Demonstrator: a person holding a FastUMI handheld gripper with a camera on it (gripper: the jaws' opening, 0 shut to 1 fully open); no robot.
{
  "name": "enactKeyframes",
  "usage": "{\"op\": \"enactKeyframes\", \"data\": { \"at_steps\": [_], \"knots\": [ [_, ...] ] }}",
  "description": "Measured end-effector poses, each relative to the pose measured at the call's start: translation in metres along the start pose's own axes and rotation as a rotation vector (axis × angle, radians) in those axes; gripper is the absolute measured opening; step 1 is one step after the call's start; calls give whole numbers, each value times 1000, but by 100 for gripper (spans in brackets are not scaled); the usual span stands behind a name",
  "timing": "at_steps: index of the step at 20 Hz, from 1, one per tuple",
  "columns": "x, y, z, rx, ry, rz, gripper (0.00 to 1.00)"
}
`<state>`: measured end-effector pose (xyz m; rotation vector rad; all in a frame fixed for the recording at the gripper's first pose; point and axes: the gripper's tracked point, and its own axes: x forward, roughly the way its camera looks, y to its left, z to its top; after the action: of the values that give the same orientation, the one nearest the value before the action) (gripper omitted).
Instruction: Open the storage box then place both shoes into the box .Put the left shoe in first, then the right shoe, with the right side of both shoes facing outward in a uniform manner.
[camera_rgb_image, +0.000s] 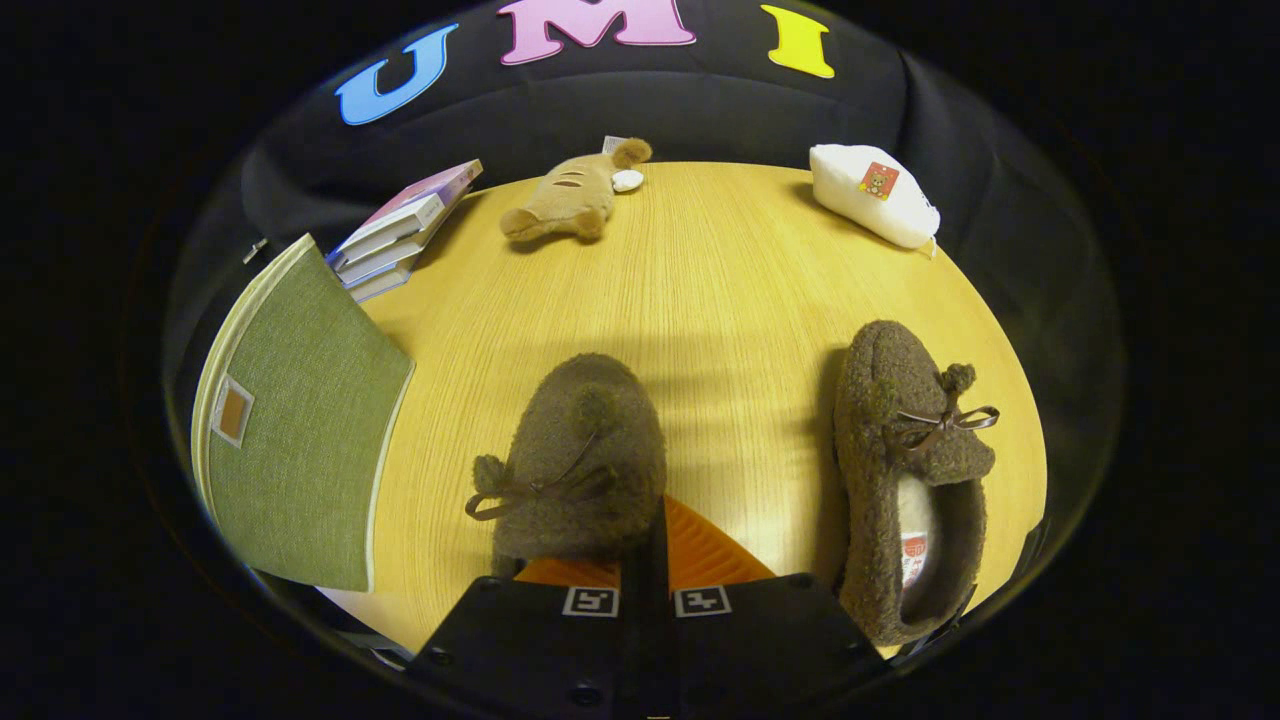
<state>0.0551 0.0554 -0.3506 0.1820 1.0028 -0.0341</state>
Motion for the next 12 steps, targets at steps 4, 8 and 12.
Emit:
{"op": "enactKeyframes", "data": {
  "at_steps": [4,8,12],
  "knots": [
    [-30,6,16,83,-27,-7,6],
    [-82,27,50,123,-93,-1,6],
    [-133,78,88,146,-172,37,5]
  ]
}}
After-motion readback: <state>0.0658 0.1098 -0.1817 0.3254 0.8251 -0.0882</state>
